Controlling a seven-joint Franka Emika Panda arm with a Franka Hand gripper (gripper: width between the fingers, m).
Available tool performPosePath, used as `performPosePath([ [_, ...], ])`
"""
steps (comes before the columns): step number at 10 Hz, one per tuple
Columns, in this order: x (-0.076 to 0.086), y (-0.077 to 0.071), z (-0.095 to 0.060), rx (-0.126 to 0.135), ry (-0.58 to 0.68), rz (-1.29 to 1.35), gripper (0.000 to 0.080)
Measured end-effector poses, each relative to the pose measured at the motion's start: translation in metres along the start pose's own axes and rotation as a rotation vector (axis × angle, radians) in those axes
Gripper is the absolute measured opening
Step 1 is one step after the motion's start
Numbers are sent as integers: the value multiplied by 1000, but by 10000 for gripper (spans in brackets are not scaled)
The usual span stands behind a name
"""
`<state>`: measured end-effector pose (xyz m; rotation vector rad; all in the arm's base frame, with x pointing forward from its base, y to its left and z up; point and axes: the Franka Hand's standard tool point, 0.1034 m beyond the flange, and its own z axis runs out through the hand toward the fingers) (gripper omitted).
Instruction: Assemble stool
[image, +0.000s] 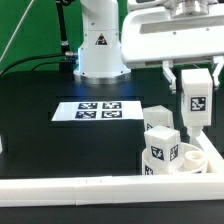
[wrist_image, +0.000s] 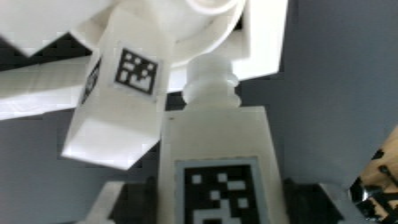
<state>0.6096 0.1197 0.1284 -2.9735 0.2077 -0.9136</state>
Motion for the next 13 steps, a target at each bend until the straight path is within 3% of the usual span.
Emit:
performPosePath([
  [3,-10,-11,3,6,11,-5,334],
  [9,-27,7,23,-29,13,-26,334],
  [13,-35,2,30,-27,20,-27,334],
])
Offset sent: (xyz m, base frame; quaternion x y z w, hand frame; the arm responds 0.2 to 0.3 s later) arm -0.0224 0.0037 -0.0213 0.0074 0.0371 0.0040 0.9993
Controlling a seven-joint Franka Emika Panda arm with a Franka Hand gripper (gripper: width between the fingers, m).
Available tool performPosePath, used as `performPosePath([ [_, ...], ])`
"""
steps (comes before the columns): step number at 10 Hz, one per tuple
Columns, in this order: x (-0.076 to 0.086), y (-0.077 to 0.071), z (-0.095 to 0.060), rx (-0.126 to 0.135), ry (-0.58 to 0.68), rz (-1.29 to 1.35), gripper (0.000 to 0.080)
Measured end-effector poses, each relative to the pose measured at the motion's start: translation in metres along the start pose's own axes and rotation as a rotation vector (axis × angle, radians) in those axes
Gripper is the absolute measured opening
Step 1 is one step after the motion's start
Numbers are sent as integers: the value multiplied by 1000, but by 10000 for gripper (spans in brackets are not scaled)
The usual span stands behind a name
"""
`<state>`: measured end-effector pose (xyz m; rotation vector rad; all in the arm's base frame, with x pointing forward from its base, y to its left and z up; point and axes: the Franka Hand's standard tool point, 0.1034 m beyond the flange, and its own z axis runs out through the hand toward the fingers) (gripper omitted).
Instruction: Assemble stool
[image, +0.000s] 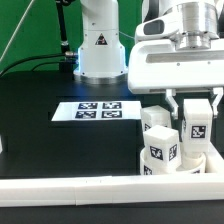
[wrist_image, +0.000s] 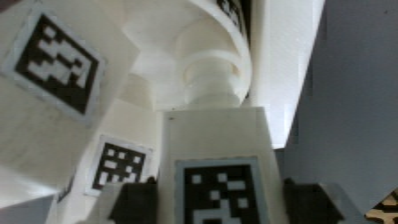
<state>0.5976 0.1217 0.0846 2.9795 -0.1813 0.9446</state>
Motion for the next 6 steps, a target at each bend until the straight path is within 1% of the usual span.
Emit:
performPosePath([
  [1,-2,-3,0,3,-2,1,334],
  [3,-6,-1,3,-1,22,0,334],
  [6,-6,-1,3,-4,18,-1,334],
])
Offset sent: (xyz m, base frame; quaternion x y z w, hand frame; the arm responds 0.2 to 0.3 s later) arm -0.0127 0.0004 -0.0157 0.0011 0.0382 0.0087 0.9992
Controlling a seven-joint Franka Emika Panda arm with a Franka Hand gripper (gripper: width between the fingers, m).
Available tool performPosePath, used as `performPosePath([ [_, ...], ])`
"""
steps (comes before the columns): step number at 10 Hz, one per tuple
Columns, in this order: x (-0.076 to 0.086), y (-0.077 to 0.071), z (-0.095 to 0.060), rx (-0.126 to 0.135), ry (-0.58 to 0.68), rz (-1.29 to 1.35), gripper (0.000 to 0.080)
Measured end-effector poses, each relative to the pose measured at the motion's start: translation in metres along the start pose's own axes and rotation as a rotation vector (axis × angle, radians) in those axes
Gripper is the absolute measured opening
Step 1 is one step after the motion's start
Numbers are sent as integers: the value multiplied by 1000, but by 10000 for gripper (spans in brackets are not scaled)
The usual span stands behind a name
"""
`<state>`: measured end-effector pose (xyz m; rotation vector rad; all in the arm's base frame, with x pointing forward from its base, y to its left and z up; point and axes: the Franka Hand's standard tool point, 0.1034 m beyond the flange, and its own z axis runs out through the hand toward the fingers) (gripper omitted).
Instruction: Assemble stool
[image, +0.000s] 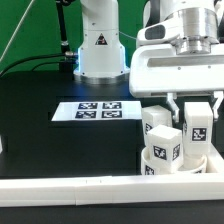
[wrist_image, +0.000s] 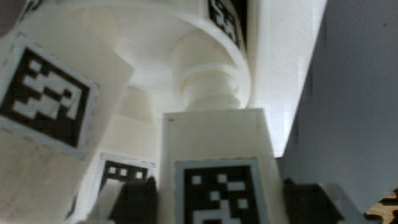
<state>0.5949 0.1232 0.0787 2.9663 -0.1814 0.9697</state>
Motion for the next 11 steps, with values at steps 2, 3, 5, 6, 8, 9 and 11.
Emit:
performPosePath([
  [2,1,2,0,-3,-6,0,334],
  [3,1,2,1,-4,-9,0,335],
  [5,-1,2,1,-6,-15,-2,512],
  [6,-1,2,1,-6,-15,-3,616],
  [8,-1,2,1,-6,-15,-8,644],
  [9,-1,2,2,-6,-15,-10,648],
  [11,-1,2,2,-6,-15,-14,648],
])
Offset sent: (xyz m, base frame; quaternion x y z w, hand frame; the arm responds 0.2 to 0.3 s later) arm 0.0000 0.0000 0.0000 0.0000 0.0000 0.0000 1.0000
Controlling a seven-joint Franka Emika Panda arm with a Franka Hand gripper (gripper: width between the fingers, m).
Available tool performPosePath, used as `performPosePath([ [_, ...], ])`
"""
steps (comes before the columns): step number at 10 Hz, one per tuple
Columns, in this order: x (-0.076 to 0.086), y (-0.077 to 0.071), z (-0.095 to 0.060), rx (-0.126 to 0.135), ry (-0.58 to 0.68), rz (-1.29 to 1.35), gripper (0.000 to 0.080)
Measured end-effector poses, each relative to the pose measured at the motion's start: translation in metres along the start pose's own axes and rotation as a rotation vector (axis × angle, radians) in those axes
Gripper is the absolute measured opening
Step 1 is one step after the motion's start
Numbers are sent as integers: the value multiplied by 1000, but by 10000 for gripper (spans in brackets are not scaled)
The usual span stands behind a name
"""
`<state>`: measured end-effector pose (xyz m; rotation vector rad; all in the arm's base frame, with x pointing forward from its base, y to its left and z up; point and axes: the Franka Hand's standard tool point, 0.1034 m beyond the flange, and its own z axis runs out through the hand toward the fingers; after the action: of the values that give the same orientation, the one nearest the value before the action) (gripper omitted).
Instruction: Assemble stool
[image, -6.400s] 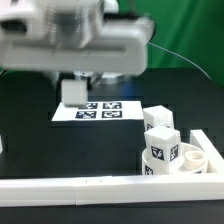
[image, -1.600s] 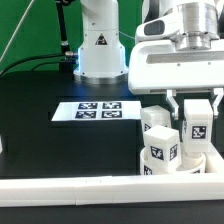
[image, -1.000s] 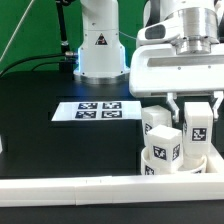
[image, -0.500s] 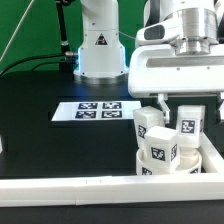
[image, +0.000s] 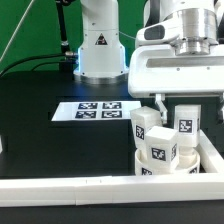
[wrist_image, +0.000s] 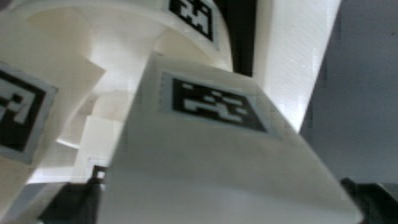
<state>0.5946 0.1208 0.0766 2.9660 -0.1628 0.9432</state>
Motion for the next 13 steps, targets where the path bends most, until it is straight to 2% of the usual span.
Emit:
performPosePath([
  [3,1,0,-1,0,-1,-2,649],
  [6,22,7,-34,25,-135,89,649],
  [7,22,7,-37,25,-219,129,649],
  [8,30,9,-36,23,-241,167,649],
  [9,25,9,-30,17,-251,162,649],
  [10,18,10,-29,12,-320,157,649],
  [11,22,12,-30,11,-363,166,649],
  [13,23,13,-29,10,-373,171,649],
])
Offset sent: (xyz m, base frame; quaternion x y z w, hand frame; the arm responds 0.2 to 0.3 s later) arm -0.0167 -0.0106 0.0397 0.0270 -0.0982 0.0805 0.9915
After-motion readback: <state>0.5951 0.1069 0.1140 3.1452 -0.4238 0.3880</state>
